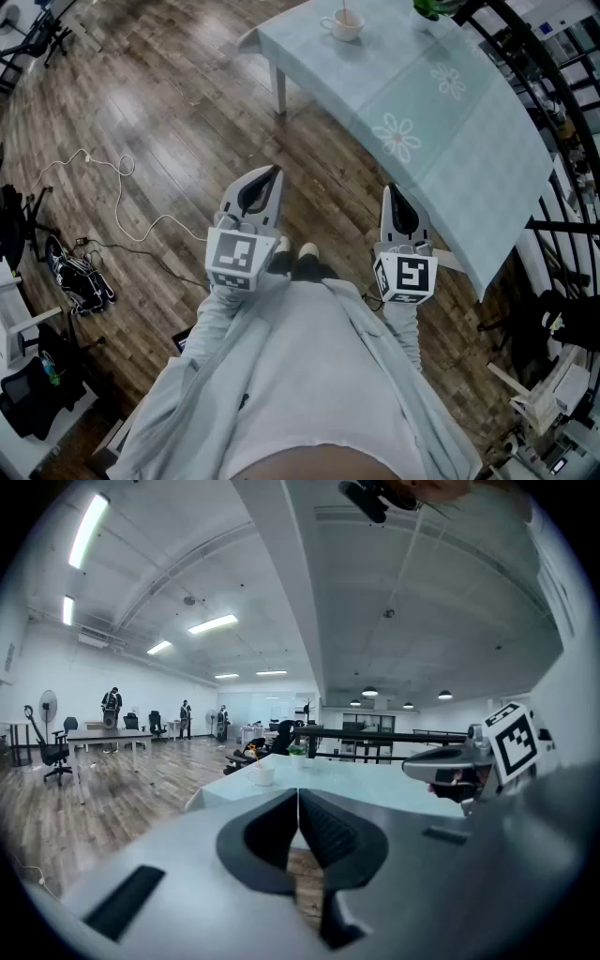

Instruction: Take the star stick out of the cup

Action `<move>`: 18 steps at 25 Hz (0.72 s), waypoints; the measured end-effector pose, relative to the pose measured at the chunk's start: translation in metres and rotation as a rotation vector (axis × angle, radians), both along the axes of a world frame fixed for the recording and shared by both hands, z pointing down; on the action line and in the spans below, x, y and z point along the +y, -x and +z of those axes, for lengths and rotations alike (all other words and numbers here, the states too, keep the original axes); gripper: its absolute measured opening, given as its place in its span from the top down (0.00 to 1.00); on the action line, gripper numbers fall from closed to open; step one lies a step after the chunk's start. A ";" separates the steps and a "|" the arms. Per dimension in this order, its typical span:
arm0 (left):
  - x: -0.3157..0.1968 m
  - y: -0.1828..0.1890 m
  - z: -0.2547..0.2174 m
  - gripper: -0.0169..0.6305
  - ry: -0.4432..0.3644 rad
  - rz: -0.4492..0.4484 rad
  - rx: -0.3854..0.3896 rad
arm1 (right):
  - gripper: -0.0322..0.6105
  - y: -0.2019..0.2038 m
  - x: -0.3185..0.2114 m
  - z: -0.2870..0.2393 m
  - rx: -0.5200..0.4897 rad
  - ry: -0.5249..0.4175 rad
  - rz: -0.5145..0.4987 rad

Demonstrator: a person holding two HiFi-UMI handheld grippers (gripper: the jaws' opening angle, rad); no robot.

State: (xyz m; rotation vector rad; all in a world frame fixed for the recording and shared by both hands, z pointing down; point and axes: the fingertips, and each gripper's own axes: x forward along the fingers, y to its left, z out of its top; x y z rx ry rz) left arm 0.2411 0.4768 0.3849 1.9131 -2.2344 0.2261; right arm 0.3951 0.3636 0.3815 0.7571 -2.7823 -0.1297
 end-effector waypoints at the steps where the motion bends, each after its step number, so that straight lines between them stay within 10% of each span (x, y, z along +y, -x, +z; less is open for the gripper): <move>1: 0.000 -0.001 -0.001 0.94 -0.002 -0.004 0.002 | 0.93 -0.001 -0.001 -0.002 -0.002 -0.002 -0.004; 18: 0.011 -0.022 -0.009 0.94 -0.039 -0.111 -0.024 | 0.93 -0.042 -0.007 0.008 -0.035 0.020 -0.052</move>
